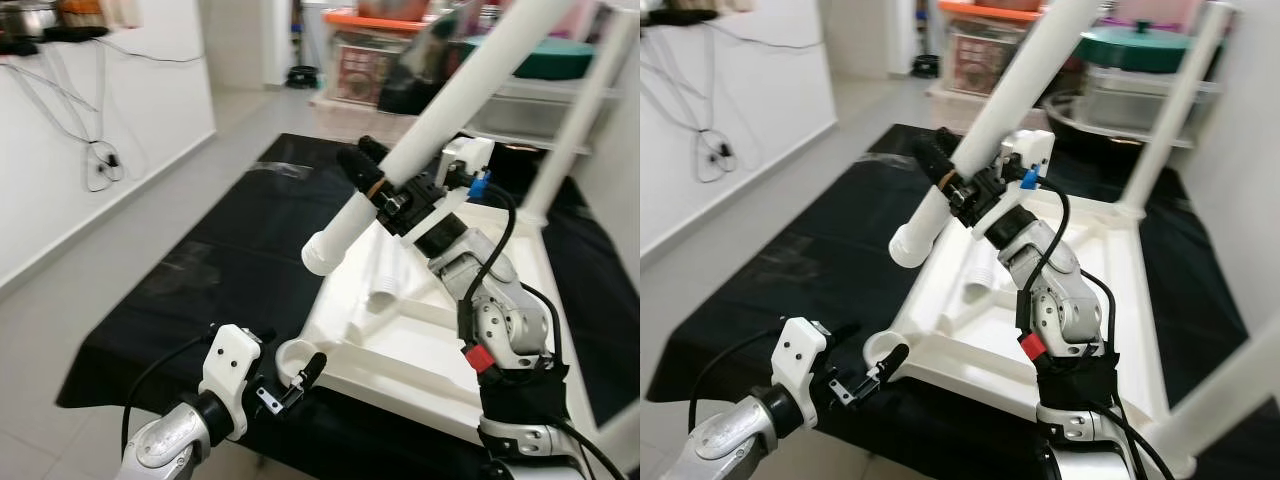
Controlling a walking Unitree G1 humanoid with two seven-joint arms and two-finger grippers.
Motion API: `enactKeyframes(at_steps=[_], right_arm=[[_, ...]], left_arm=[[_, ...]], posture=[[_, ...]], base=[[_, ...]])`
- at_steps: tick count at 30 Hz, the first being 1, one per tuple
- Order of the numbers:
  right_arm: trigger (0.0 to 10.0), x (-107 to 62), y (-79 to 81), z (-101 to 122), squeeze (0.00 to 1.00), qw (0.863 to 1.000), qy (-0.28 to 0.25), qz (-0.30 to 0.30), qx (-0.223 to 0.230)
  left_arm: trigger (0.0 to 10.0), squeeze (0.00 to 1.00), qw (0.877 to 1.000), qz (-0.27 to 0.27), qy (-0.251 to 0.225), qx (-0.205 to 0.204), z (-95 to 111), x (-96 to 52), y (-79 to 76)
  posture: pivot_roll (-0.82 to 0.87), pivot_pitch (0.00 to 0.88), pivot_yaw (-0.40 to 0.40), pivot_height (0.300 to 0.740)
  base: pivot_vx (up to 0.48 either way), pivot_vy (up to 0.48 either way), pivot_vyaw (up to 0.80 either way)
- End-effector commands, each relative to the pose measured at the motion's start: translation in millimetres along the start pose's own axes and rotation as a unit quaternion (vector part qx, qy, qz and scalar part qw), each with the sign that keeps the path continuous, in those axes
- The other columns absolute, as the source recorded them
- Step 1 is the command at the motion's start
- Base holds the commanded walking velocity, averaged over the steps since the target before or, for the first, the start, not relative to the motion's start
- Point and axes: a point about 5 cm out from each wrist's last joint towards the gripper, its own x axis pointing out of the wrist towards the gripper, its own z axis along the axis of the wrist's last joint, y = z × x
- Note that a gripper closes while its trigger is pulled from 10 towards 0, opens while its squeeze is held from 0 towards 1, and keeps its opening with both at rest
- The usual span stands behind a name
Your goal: Building children table
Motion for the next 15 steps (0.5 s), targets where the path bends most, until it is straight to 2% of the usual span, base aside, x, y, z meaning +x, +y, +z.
enactKeyframes(at_steps=[1, 6, 15], right_arm=[[0.0, 2.7, 3.6, 2.1, 0.00, 1.000, -0.008, 0.007, 0.006], [0.0, 2.9, 4.0, 1.7, 0.00, 1.000, -0.007, 0.008, 0.006], [0.0, 0.7, 1.5, 1.9, 0.00, 1.000, -0.001, 0.009, -0.008]], left_arm=[[10.0, 0.00, 1.000, 0.004, -0.004, 0.000, 1.5, -0.8, 0.7], [10.0, 0.00, 1.000, 0.007, -0.006, 0.001, 2.0, -0.8, 0.8], [10.0, 0.00, 1.000, 0.008, -0.005, 0.001, 1.2, -0.4, 0.5]], posture=[[0.08, 0.000, -0.102, 0.740], [0.08, 0.000, -0.103, 0.740], [0.08, 0.000, -0.103, 0.740]], base=[[0.000, 0.476, 0.00], [0.000, 0.433, 0.00], [0.000, 0.000, 0.00]])
